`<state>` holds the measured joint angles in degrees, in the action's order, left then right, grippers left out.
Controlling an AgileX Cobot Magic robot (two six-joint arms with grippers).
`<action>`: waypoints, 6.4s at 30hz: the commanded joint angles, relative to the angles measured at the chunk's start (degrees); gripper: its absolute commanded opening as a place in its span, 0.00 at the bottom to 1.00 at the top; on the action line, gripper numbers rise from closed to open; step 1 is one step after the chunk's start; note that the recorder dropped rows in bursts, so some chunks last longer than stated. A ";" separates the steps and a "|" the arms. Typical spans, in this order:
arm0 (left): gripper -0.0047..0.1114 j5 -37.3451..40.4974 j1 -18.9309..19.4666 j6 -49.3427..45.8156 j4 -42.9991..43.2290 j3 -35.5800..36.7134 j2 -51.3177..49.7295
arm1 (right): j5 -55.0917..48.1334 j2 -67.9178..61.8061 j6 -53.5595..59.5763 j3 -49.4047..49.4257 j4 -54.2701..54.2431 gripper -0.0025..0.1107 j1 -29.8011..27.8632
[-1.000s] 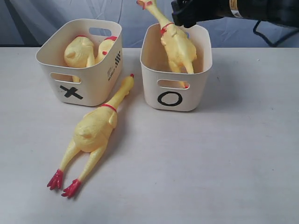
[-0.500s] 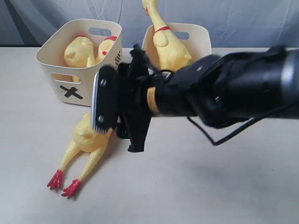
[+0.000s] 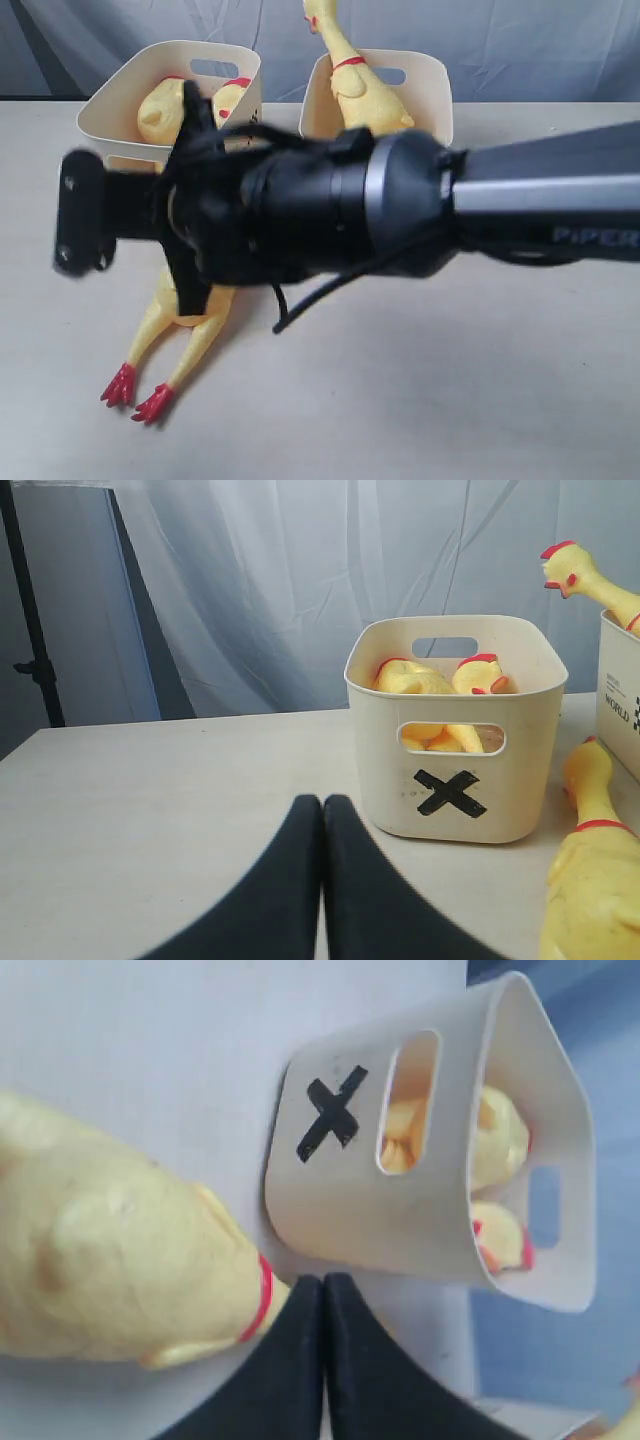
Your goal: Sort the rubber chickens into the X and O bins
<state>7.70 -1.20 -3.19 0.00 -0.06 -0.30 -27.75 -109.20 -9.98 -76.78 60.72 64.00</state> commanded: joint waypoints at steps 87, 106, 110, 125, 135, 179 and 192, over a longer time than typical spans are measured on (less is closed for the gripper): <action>0.04 -0.01 0.00 -0.01 -0.39 0.06 0.30 | -36.57 -2.59 8.18 -10.39 30.53 0.01 -11.21; 0.04 -0.01 0.00 -0.01 -0.39 0.06 0.30 | -31.59 -10.48 18.14 -10.39 21.41 0.05 -21.63; 0.04 -0.01 0.00 -0.01 -0.39 0.06 0.30 | -32.37 -10.48 20.41 -10.39 17.17 0.35 -21.63; 0.04 -0.01 0.00 -0.01 -0.39 0.06 0.30 | -39.28 -0.30 8.65 -10.39 21.00 0.33 -18.71; 0.04 -0.01 0.00 -0.01 -0.39 0.06 0.30 | -41.44 16.18 13.35 -6.77 -23.05 0.30 -21.14; 0.04 -0.01 0.00 -0.01 -0.39 0.06 0.30 | -22.84 109.20 13.00 26.56 -41.39 0.01 -63.93; 0.04 -0.01 0.00 -0.01 -0.39 0.06 0.30 | 15.96 109.20 0.35 63.08 -51.70 0.01 -66.69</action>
<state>7.70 -1.20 -3.19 0.00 -0.06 -0.30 -17.52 -0.30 -7.79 -20.14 11.13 -2.30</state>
